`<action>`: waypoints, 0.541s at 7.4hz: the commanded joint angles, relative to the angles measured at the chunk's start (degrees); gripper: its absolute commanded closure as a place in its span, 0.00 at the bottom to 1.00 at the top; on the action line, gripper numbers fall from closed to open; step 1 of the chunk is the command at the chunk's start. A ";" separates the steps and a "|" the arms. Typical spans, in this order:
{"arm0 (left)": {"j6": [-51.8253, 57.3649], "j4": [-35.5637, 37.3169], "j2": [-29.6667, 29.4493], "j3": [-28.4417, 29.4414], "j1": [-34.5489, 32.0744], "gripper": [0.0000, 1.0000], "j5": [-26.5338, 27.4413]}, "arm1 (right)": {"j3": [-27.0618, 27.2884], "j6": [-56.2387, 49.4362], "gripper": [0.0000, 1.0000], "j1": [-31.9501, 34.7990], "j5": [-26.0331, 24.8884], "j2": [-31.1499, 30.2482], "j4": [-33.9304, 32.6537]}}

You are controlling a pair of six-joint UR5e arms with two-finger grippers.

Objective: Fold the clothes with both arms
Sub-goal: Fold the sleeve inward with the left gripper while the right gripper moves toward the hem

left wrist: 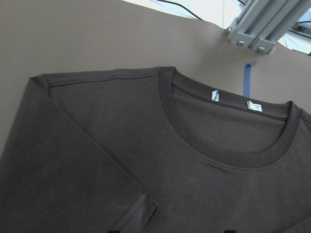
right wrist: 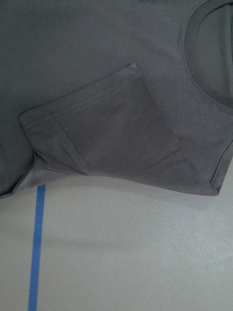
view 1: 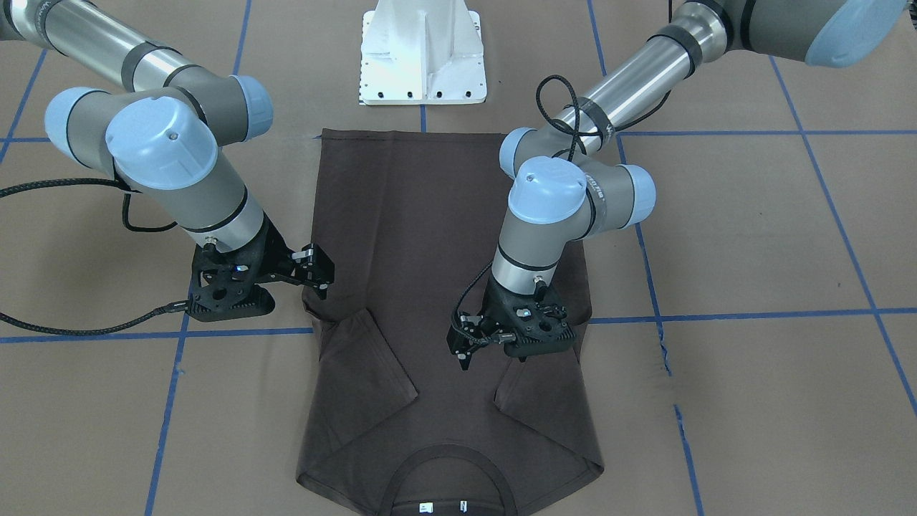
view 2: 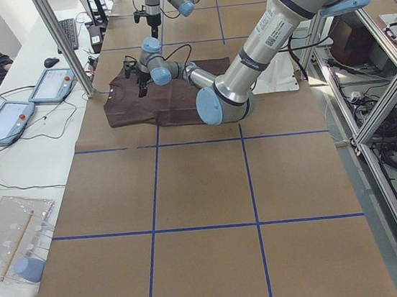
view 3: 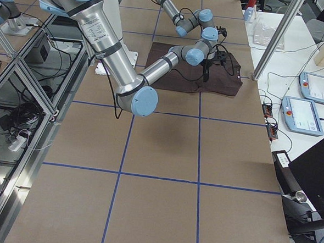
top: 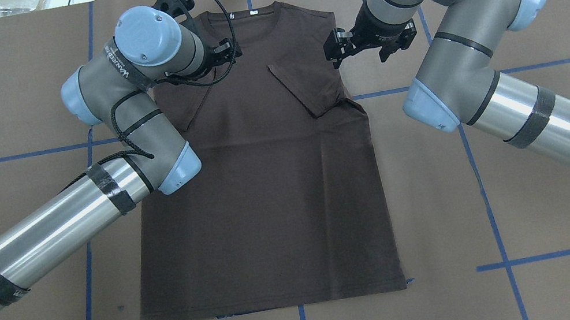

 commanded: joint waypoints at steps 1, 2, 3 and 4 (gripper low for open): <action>4.86 11.46 8.19 -17.55 0.08 0.00 -2.68 | 7.67 8.95 0.00 -4.72 -1.24 -6.22 0.75; 4.35 13.61 12.41 -26.08 0.43 0.00 -3.03 | 12.43 12.33 0.00 -9.45 -5.95 -10.10 3.11; 3.82 13.72 18.98 -34.09 1.74 0.00 -2.95 | 18.57 21.67 0.00 -14.80 -11.13 -14.14 3.30; 1.82 13.63 24.27 -39.82 2.97 0.00 -2.77 | 20.98 27.86 0.00 -22.78 -18.75 -16.53 3.22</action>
